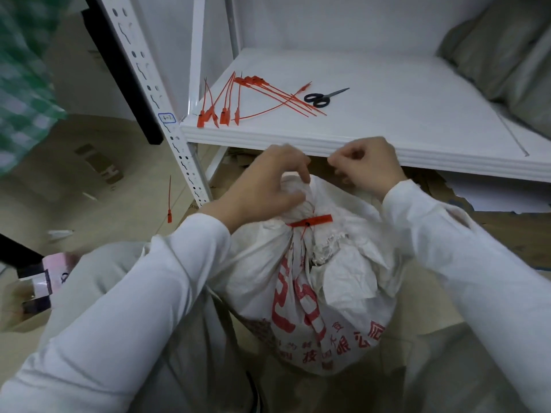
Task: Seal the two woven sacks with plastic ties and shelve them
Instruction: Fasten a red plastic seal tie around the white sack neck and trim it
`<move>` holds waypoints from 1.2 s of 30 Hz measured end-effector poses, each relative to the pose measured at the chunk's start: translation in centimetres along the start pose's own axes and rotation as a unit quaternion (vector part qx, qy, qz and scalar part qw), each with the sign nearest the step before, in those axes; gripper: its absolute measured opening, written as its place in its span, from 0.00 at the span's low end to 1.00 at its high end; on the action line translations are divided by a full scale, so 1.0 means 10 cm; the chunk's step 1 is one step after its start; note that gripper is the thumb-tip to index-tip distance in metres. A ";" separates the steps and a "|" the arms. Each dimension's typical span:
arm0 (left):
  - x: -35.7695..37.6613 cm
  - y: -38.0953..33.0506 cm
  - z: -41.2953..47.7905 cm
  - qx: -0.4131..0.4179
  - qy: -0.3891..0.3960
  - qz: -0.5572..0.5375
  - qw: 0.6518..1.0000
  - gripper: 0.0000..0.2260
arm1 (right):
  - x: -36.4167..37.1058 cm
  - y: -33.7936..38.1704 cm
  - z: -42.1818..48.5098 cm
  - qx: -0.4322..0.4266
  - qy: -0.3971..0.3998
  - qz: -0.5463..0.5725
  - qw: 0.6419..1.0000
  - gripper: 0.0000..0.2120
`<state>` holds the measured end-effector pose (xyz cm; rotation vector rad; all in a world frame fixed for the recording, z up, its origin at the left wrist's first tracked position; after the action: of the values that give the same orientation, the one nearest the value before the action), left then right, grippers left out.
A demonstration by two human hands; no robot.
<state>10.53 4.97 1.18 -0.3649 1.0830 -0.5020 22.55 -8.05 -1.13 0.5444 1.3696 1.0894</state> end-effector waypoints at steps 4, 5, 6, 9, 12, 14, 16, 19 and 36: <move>-0.17 0.10 0.40 -0.031 -0.045 0.055 0.997 0.03 | 0.18 0.08 0.58 -0.032 -0.026 -0.114 0.993 0.10; -0.17 0.15 0.50 -0.033 -0.045 0.077 0.995 0.02 | 0.24 0.08 0.72 -0.032 -0.036 -0.131 0.990 0.12; -0.16 0.19 0.59 -0.034 -0.042 0.097 0.994 0.01 | 0.29 0.10 0.87 -0.031 -0.046 -0.146 0.988 0.14; -0.12 0.35 0.82 -0.041 -0.032 0.134 0.990 0.03 | 0.50 0.11 1.27 -0.034 -0.045 -0.207 0.977 0.18; -0.12 0.52 0.96 -0.058 -0.023 0.141 0.988 0.02 | 0.72 0.09 1.56 -0.054 -0.015 -0.266 0.962 0.20; -0.10 0.63 1.00 -0.073 -0.017 0.139 0.987 0.01 | 0.82 0.06 1.70 -0.072 0.001 -0.297 0.952 0.19; -0.05 0.72 0.99 -0.087 -0.008 0.135 0.987 0.01 | 0.84 0.03 1.79 -0.087 0.003 -0.320 0.943 0.17; 0.03 0.75 0.95 -0.089 0.009 0.136 0.987 0.02 | 0.67 -0.02 1.88 -0.085 -0.030 -0.351 0.932 0.15; 0.03 0.20 0.52 -0.113 -0.023 0.122 0.986 0.09 | -0.26 -0.18 1.42 0.069 -0.067 -0.341 0.935 0.18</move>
<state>15.82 6.67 2.11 -0.4336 1.1244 -0.1513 36.84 -7.23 1.25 0.2004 1.3661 0.3865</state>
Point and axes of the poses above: each hand's wrist, its own z-axis towards the middle knuckle, its own x-axis out of the palm, y = z × x, the point moved 7 cm from there along z, towards the middle knuckle, and after that the axes turned 9 degrees about -y, right-handed, at the moved point
